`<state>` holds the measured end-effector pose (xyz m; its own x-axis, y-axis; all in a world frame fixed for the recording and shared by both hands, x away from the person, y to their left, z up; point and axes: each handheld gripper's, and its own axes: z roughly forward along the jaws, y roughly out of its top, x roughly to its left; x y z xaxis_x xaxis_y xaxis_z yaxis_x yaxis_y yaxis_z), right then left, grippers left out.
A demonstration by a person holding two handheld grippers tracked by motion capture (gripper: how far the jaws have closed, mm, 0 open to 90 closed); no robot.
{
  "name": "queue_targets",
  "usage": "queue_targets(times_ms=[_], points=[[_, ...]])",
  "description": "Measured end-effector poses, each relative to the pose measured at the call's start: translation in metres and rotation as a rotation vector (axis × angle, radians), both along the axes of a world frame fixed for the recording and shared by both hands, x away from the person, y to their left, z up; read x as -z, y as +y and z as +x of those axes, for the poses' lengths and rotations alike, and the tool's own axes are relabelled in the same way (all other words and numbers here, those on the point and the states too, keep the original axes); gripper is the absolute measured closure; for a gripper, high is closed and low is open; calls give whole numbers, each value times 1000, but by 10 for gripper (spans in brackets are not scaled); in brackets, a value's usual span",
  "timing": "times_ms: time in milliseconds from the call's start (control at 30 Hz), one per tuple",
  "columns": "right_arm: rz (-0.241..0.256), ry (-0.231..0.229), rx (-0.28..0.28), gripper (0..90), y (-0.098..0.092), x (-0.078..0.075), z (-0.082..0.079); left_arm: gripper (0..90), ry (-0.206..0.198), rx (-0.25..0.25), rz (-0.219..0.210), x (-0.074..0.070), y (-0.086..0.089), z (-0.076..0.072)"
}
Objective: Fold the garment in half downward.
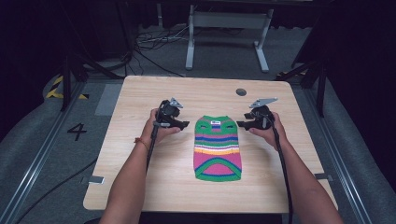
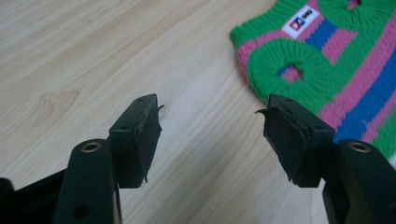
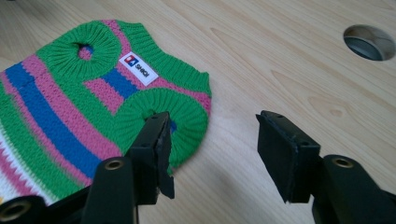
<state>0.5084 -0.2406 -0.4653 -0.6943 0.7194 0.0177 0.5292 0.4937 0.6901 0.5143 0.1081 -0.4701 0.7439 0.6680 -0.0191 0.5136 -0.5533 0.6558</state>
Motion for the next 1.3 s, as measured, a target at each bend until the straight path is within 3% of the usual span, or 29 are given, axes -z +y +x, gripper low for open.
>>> queue_targets(times_ms=[33,133,333,400,500,633,700,867,900,1000,1133,1300], points=[[1,-8,-2,503,2,1,2,375,14,-7,-8,1,-5,2],[14,1,-2,541,9,4,9,392,7,-10,-11,1,-16,5],[-8,11,-15,587,19,8,20,443,9,-17,-26,1,-32,16],[4,14,-9,587,22,8,22,511,30,-2,-4,2,-39,20],[-21,14,-10,584,27,12,24,591,35,8,10,6,-47,22],[-41,26,-10,593,33,18,27,589,48,15,12,11,-56,25],[-34,36,-8,597,34,21,30,589,49,-7,27,15,-62,26],[-23,46,22,595,35,28,35,582,61,-15,13,20,-68,27],[-23,46,22,595,35,28,35,582,63,-13,29,22,-71,27],[-16,66,33,599,33,30,37,578,74,-34,8,25,-71,26],[15,93,28,681,31,32,36,603,86,-21,-12,25,-70,26],[49,103,13,797,31,33,33,762,95,19,7,23,-74,26]])
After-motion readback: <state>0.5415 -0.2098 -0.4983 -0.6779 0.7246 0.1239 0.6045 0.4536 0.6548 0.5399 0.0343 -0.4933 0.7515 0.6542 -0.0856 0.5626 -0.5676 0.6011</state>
